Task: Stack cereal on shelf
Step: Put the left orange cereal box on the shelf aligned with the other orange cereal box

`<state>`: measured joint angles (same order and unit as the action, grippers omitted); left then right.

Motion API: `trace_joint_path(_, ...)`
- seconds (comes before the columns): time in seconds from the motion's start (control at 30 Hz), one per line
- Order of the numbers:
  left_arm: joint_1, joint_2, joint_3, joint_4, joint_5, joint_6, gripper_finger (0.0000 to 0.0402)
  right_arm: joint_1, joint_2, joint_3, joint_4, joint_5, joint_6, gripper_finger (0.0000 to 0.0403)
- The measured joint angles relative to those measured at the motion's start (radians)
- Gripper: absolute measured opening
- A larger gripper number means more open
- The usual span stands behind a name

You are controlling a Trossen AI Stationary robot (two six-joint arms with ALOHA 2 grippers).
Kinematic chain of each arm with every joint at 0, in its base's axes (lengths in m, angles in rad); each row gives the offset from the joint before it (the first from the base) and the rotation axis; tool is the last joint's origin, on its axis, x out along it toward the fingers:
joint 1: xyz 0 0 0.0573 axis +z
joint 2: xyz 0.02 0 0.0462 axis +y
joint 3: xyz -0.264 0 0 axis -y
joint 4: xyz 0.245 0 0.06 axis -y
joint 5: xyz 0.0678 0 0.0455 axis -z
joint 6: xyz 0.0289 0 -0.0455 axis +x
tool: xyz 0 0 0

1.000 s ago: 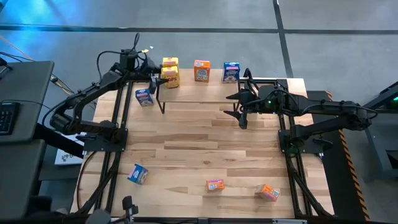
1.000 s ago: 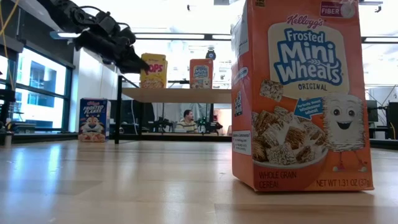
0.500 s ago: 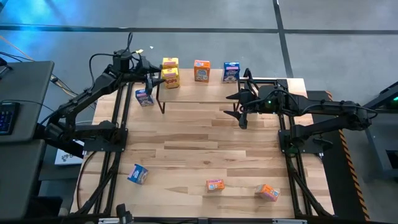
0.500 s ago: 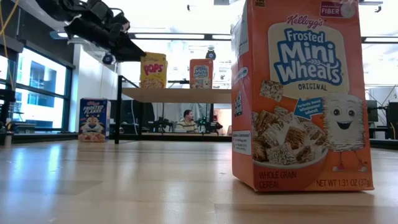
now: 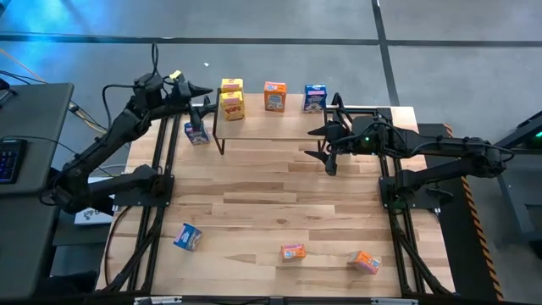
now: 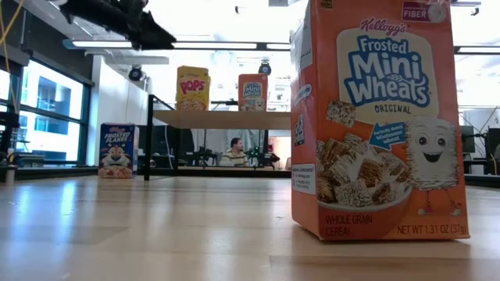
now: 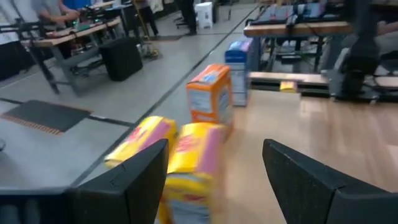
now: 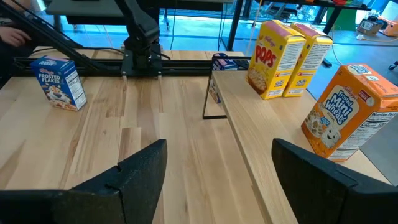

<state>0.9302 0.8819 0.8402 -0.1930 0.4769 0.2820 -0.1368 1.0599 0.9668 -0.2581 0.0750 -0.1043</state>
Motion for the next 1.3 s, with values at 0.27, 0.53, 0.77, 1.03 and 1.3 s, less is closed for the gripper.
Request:
trace_joint_path(0.27, -0.241, -0.002, 0.000, -0.012, -0.066, -0.046, 0.0252, 0.000, 0.000, 0.000, 0.000, 0.000, 0.000, 0.0282)
trace_joint_path(0.53, -0.526, 0.040, 0.000, 0.030, -0.281, -0.081, 0.0252, 0.000, 0.000, 0.000, 0.000, 0.000, 0.000, 0.0282)
trace_joint_path(0.77, -0.742, 0.126, 0.000, 0.085, -0.458, -0.131, 0.0252, 0.000, 0.000, 0.000, 0.000, 0.000, 0.000, 0.0282)
trace_joint_path(1.03, -0.926, 0.288, 0.050, 0.126, -0.647, -0.203, 0.0252, 0.000, 0.000, 0.000, 0.000, 0.000, 0.000, 0.0282)
trace_joint_path(1.3, -1.056, 0.479, 0.169, 0.125, -0.751, -0.202, 0.0250, 0.000, 0.000, 0.000, 0.000, 0.000, 0.000, 0.0282)
